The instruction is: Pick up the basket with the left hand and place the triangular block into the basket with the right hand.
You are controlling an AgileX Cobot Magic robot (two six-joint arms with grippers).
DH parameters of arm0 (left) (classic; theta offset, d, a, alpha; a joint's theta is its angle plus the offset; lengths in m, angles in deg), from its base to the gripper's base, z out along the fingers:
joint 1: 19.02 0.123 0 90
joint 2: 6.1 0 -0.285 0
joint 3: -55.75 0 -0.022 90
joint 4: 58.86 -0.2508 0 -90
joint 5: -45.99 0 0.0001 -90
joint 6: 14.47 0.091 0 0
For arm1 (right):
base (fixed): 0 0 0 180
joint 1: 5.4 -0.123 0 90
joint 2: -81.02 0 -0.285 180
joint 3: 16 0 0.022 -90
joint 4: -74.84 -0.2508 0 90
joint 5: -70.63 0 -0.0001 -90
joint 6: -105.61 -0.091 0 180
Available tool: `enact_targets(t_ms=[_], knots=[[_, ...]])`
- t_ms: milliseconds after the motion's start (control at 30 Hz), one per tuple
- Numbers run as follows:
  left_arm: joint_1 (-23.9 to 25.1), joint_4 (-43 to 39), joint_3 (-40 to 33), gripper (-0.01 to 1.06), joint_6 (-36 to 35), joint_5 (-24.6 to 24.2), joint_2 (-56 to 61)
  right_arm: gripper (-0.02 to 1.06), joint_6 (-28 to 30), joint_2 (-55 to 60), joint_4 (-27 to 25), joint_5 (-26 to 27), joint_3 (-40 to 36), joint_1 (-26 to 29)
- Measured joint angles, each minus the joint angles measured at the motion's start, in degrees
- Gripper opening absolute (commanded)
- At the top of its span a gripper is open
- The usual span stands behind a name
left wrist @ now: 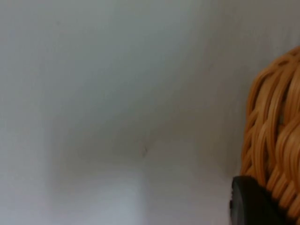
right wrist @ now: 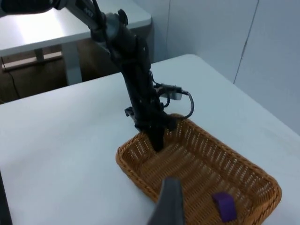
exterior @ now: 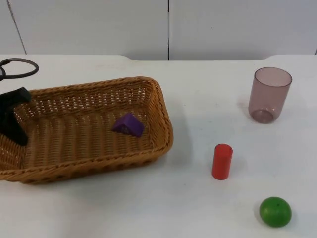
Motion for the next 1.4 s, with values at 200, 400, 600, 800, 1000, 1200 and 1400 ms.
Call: enact_targets(t_ms=[200,400,600,800,1000,1200,1400], knots=[[0.00,-0.65,0.14,0.00,-1.21,0.22,0.00,0.66,-0.24,0.00,0.00,0.24,0.00,0.00],[0.00,-1.12,0.18,0.02,-1.70,0.33,0.00,0.66,-0.45,0.00,0.00,0.24,0.00,0.00],[0.00,-1.14,0.18,0.40,-2.06,0.33,0.00,0.66,-0.45,0.00,0.00,0.24,0.00,0.00],[0.00,-1.26,0.40,0.83,-2.33,-0.05,0.53,0.66,-0.45,0.00,0.00,0.24,0.00,0.00],[0.00,-6.47,0.86,0.92,-4.84,1.29,5.28,0.66,-0.45,0.00,0.11,0.24,0.00,0.00],[0.17,-11.89,0.86,0.92,-8.70,1.86,14.64,0.66,-0.45,0.00,2.58,1.71,0.00,0.00],[0.17,-12.43,0.86,0.92,-9.15,1.13,25.69,0.66,-0.45,0.00,3.78,2.38,0.00,0.00]])
